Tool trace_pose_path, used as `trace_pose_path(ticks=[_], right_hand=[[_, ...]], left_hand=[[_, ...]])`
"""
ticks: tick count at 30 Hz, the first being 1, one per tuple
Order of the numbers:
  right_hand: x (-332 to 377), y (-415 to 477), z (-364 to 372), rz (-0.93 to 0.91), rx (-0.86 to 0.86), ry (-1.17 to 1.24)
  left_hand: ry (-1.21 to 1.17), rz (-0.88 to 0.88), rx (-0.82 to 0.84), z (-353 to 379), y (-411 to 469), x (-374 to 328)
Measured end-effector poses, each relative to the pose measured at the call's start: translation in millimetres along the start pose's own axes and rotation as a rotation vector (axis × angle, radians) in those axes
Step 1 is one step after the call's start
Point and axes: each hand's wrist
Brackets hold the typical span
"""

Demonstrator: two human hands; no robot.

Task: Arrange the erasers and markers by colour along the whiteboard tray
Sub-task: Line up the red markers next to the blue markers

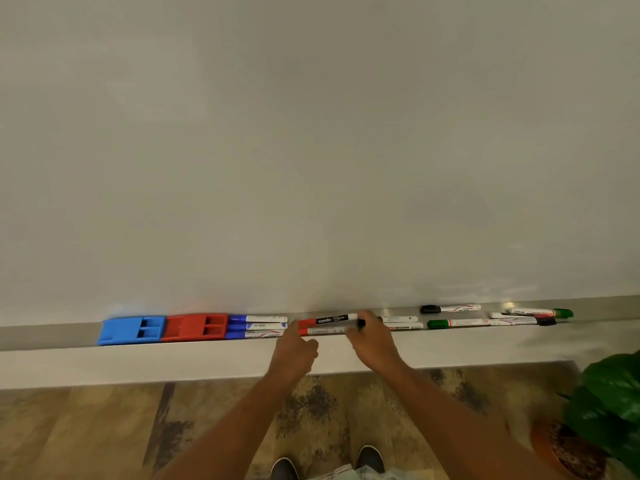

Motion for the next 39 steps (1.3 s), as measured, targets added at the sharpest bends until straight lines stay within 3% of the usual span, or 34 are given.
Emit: trace_pose_path(ticks=[12,21,29,39], right_hand=[[-2,-6,14,0.040,0.074,-0.110],[-5,-13,2,-0.041,-0.035,-0.114],[-33,-16,-75,-0.071,-0.176,-0.161],[-94,-11,-221,0.076,-0.347,-0.478]], left_hand=[[0.284,0.057,-0.077,-7,1,19],[0.283,0.268,-0.142,-10,-2,25],[0.281,0.375,-0.235,11,-2,12],[0.330,0.555,-0.243,40,-13,-17]])
Point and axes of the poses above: each hand's wrist, its own y-axis towards the middle knuckle, its own z-axis out of the palm, x = y × z, and after that the axes turned 8 degrees about -z, right-handed
